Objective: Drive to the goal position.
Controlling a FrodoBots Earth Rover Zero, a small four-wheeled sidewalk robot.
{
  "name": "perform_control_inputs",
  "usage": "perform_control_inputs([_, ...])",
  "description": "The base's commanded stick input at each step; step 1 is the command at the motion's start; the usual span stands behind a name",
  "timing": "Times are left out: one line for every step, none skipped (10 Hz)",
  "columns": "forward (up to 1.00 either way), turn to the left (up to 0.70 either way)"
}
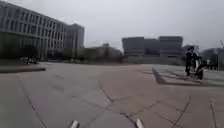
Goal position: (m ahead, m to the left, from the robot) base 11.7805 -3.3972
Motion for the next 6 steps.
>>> perform_control_inputs([1.00,-0.38])
perform_control_inputs([1.00,-0.38])
perform_control_inputs([1.00,-0.38])
perform_control_inputs([1.00,-0.38])
perform_control_inputs([1.00,-0.38])
perform_control_inputs([1.00,-0.38])
